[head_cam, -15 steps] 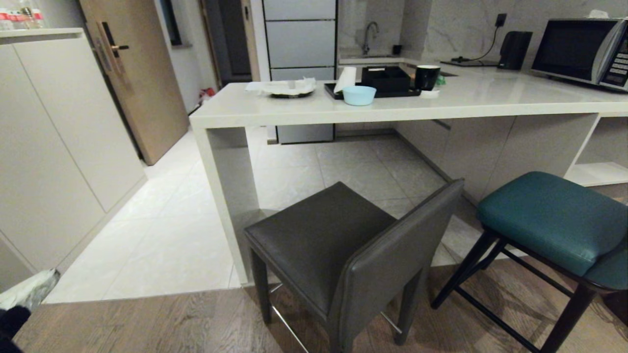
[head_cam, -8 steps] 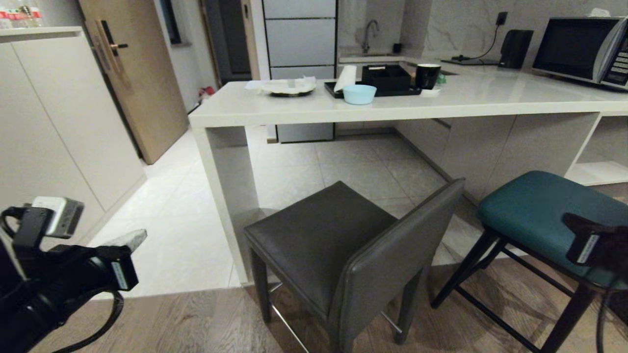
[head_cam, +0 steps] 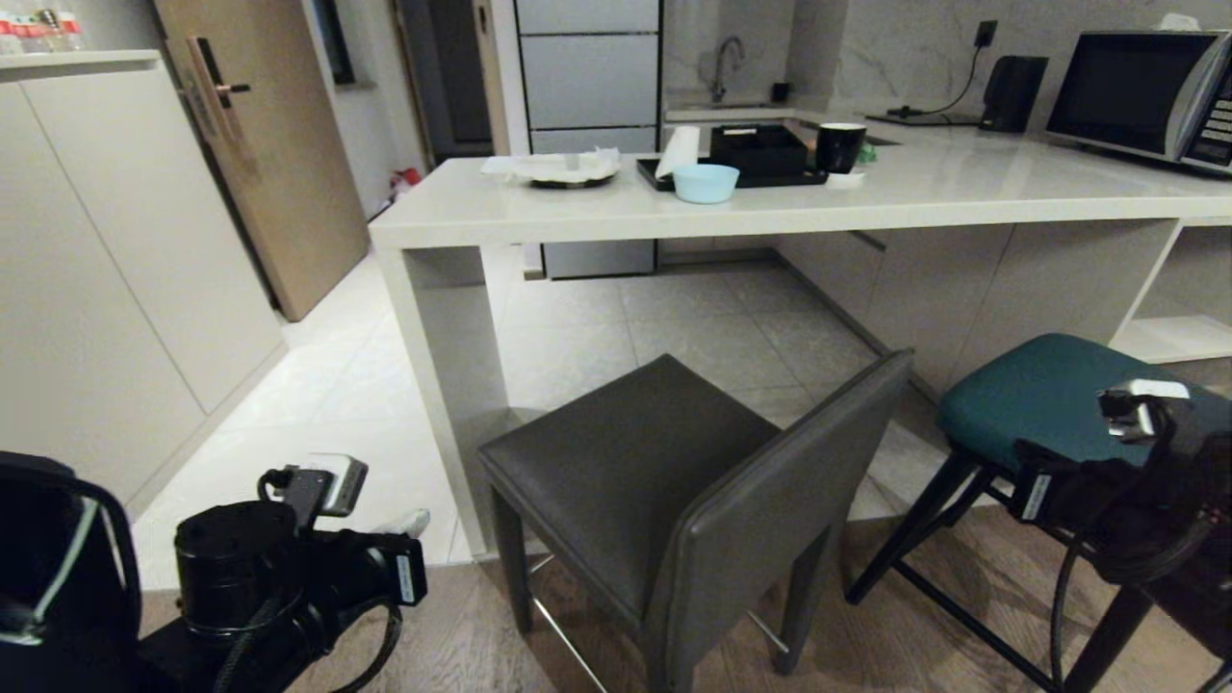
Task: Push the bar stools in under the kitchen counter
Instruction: Push the gray chair back under the dining table
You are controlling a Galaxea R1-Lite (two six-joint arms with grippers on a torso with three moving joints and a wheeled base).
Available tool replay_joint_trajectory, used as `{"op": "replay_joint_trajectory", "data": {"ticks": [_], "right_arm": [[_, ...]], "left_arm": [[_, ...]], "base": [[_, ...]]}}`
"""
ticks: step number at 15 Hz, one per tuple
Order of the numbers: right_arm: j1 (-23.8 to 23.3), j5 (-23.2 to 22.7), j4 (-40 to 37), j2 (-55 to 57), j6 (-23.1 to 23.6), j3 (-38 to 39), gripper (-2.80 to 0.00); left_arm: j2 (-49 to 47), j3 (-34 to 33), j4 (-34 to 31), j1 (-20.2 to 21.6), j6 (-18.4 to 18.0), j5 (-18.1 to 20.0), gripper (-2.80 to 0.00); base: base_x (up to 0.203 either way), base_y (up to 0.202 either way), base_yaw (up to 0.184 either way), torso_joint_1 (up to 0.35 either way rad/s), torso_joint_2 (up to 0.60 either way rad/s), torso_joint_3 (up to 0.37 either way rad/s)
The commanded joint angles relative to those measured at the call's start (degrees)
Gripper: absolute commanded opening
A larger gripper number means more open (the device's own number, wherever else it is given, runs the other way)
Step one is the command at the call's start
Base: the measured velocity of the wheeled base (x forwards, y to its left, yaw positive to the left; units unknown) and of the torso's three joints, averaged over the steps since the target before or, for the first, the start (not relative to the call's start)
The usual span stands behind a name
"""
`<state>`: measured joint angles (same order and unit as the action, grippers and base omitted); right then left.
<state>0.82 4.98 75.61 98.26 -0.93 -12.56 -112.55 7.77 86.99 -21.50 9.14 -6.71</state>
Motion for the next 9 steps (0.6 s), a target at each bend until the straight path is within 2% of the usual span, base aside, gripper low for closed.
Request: {"op": "replay_joint_trajectory", "data": {"ticks": [1, 6, 9], "right_arm": [[0.2, -0.1, 0.7, 3.2, 0.0, 0.0, -2.80], [3.0, 0.4, 0.7, 2.6, 0.1, 0.5, -2.80], [4.5, 1.0, 1.2, 2.6, 0.0, 1.7, -2.80]], "left_arm": [[-5.9, 2.6, 0.6, -2.8, 0.3, -0.5, -2.80], [-16.3, 12.4, 0.7, -4.3, 0.5, -0.7, -2.80], [-21.1, 15.6, 0.7, -5.0, 0.6, -0.4, -2.80]], "base": [[0.000, 0.000, 0.000, 0.000, 0.00, 0.000], [0.000, 0.000, 0.000, 0.000, 0.00, 0.000], [0.000, 0.000, 0.000, 0.000, 0.00, 0.000]]}}
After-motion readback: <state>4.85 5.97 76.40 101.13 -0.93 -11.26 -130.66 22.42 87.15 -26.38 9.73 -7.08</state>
